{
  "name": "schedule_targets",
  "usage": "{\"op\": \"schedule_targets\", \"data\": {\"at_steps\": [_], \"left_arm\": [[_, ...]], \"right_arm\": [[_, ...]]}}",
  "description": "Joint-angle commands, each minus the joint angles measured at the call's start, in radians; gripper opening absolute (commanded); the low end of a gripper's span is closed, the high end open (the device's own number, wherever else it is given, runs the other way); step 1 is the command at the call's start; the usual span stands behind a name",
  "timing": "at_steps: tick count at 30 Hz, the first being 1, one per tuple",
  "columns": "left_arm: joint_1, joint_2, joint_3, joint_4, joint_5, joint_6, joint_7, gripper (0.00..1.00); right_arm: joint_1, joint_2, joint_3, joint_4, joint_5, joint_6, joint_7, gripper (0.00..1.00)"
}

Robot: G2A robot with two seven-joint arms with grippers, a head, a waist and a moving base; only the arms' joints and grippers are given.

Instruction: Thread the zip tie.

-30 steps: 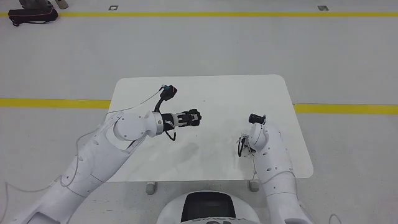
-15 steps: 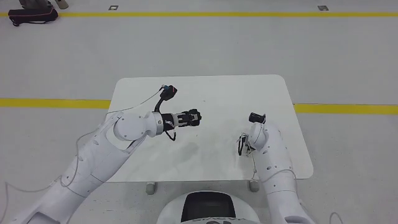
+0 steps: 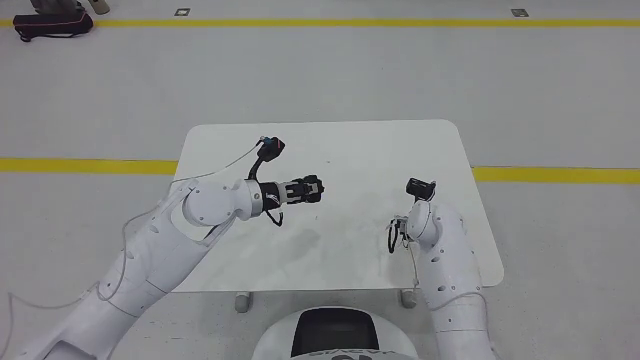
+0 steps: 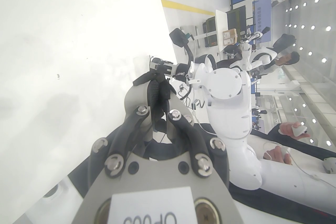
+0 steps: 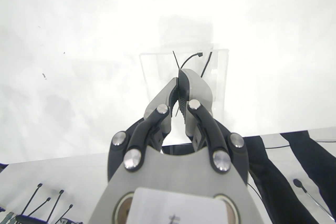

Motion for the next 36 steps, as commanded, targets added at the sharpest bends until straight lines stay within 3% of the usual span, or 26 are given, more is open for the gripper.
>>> {"op": "schedule_targets", "data": {"at_steps": [1, 16, 22, 36], "left_arm": [[0.000, 0.000, 0.000, 0.000, 0.000, 0.000, 0.000, 0.00], [0.000, 0.000, 0.000, 0.000, 0.000, 0.000, 0.000, 0.00], [0.000, 0.000, 0.000, 0.000, 0.000, 0.000, 0.000, 0.00], [0.000, 0.000, 0.000, 0.000, 0.000, 0.000, 0.000, 0.00]], "right_arm": [[-0.013, 0.000, -0.005, -0.026, 0.000, 0.000, -0.002, 0.00], [-0.054, 0.000, -0.041, -0.071, 0.011, -0.009, -0.083, 0.00], [-0.069, 0.007, -0.049, -0.061, 0.000, -0.011, -0.168, 0.00], [-0.033, 0.027, -0.072, 0.013, 0.000, 0.000, -0.182, 0.00]]}}
